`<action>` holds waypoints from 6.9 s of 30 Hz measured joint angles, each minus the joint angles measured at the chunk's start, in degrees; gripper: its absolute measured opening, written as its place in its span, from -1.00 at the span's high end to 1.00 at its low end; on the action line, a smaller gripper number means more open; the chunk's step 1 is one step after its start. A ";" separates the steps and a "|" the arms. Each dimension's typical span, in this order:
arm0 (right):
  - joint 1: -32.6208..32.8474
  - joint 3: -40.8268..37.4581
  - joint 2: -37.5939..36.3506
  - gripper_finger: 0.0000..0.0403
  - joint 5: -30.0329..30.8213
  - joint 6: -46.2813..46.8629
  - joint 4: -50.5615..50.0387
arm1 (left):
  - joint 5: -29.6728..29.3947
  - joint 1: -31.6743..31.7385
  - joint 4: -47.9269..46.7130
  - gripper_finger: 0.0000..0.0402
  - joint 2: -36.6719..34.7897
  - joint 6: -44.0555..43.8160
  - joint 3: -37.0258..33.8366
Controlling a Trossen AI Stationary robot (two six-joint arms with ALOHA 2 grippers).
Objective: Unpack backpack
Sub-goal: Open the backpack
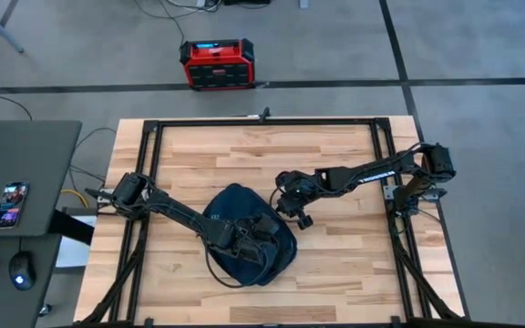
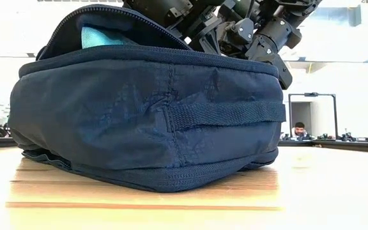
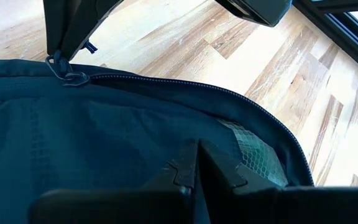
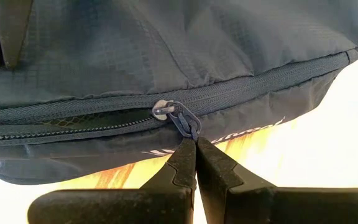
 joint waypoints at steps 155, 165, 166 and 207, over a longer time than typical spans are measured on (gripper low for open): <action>-0.74 -0.02 0.00 1.00 0.07 4.46 0.76 | 14.72 -6.68 -29.73 0.34 6.44 10.02 16.09; 1.07 -0.02 0.00 1.00 0.09 5.14 0.86 | 4.93 -6.38 -37.12 0.68 8.98 1.05 15.94; 1.25 -0.02 0.00 1.00 0.09 5.13 0.80 | 4.19 -6.63 -37.14 0.82 9.12 0.69 15.87; -8.22 11.24 9.95 1.00 14.04 0.63 5.50 | -9.51 -22.51 -28.23 1.00 6.81 -6.49 18.79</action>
